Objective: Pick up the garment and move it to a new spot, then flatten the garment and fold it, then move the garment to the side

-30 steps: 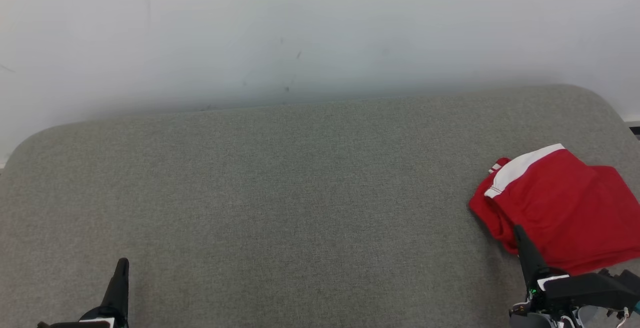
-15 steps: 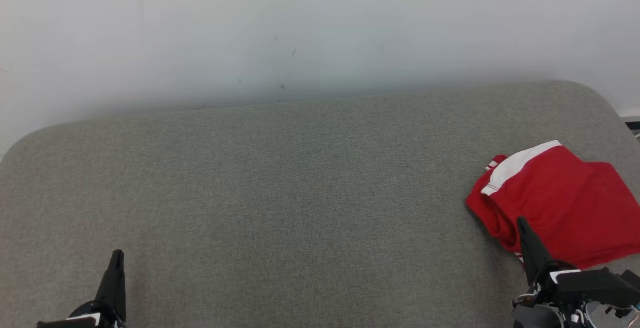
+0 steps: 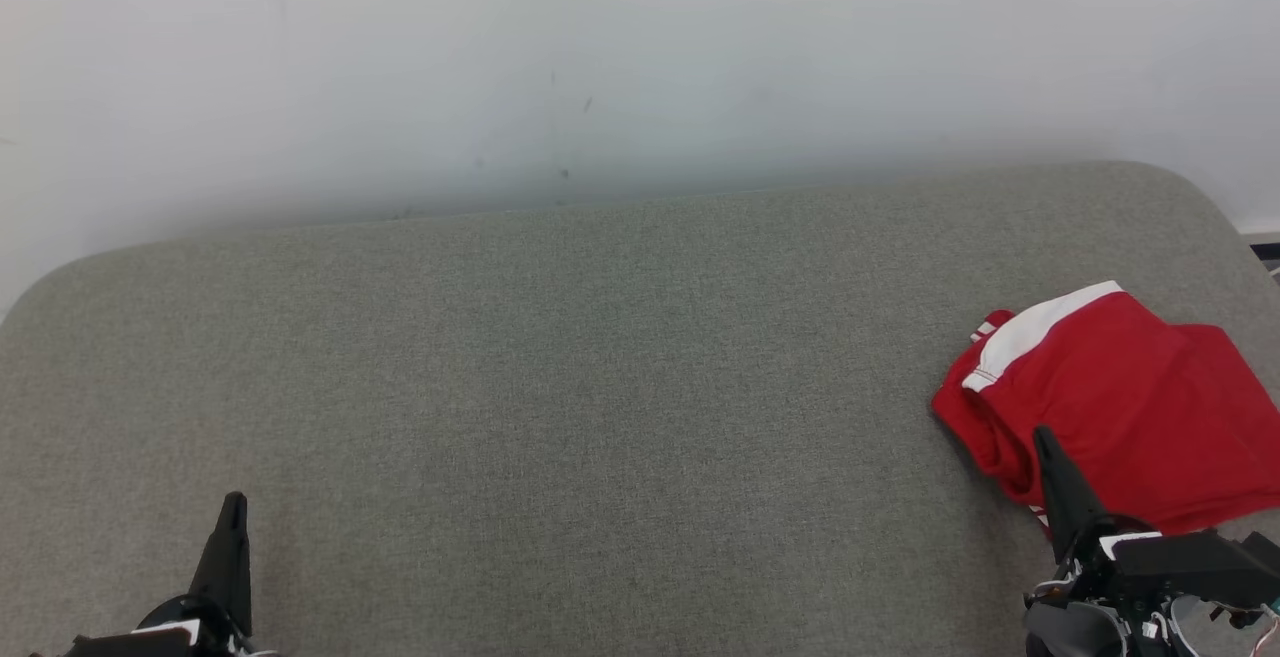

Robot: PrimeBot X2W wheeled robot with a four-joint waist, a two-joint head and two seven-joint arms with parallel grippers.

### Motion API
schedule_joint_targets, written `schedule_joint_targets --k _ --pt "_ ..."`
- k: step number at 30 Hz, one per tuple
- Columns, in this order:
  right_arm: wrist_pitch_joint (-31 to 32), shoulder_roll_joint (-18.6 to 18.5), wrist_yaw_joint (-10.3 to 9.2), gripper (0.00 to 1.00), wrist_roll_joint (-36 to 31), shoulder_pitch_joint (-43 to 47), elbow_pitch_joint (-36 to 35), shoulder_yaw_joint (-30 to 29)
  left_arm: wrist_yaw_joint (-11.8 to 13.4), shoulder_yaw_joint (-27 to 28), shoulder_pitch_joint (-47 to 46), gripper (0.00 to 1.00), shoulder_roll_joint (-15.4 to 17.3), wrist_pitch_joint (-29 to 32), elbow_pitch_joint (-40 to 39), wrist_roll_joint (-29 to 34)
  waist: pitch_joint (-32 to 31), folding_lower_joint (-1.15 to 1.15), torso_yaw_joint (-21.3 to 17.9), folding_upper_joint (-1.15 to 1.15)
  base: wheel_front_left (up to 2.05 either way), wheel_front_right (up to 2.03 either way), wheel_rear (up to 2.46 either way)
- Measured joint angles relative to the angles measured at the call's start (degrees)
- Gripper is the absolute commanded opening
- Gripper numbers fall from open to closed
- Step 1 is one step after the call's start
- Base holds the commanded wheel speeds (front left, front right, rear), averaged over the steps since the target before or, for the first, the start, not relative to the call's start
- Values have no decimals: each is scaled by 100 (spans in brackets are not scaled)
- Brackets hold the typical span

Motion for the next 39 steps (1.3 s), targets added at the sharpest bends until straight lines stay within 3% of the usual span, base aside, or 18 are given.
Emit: schedule_joint_targets --k 39 --pt "0 0 0 0 1 0 0 1 0 -1 -6 0 -1 0 0 0 0 0 0 0 0 0 0"
